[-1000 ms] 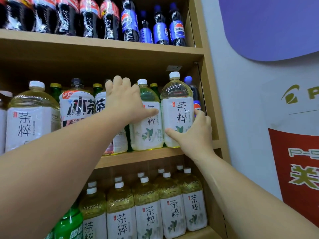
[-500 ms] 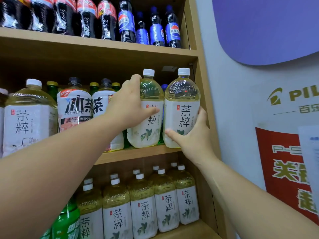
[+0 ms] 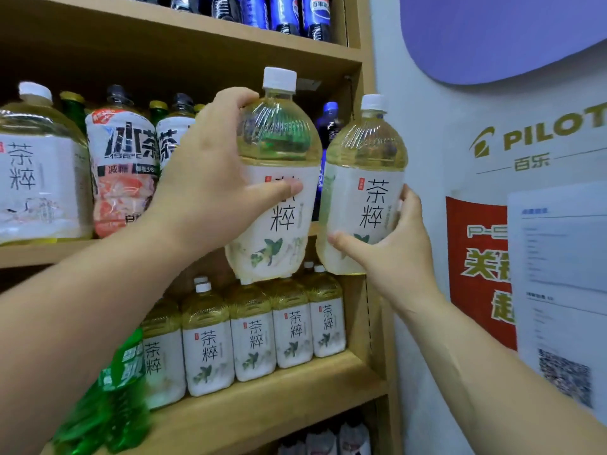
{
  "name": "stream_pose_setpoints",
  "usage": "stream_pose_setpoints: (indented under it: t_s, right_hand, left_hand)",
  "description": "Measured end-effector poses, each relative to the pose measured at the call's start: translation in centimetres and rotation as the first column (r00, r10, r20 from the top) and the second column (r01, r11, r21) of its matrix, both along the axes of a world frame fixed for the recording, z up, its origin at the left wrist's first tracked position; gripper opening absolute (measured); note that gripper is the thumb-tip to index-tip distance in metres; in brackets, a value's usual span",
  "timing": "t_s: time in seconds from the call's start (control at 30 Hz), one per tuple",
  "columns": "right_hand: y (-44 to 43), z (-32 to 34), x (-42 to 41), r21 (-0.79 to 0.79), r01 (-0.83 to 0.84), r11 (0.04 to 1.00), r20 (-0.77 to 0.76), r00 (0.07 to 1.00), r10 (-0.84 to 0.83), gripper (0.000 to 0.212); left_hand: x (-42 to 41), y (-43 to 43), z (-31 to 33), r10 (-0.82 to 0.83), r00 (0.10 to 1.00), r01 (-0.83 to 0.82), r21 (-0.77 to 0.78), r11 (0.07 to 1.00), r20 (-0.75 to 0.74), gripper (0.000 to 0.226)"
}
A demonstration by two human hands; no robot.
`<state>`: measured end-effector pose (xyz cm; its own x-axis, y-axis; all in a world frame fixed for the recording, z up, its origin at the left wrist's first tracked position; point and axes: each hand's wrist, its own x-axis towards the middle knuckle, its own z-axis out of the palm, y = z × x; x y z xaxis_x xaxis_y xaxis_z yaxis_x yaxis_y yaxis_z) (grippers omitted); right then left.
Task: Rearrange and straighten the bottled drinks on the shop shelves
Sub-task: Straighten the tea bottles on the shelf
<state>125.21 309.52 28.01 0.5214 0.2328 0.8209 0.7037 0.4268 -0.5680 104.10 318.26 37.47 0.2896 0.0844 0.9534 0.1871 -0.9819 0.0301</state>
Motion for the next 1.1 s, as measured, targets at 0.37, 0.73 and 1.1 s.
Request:
stream_pose_setpoints:
  t_s: [0.37,0.73,1.1]
  right_hand:
    - [-1.9,-11.8,-0.2,-0.237,-0.046,0.97,-0.083,0.996,0.027,0.106]
    - [5.4,-19.6,3.3,-0.399,-0.009,0.917,-0.165,0.984,-0.062,0.101]
    - [9.0,-21.4,6.9,-0.458,-0.084,0.885,-0.192,0.981,-0.006,0.102]
  left_hand:
    - [-3.6,-0.4,-13.9,-0.013,0.998,-0.005,-0.272,0.962,-0.064,0.096]
    - [1.3,8.3,-21.6,0.047,0.994,-0.094,-0.559,0.824,-0.099,0.098]
    - [7.5,14.1,-23.7,-0.009,0.993,-0.072,-0.641,0.764,-0.122,0.1]
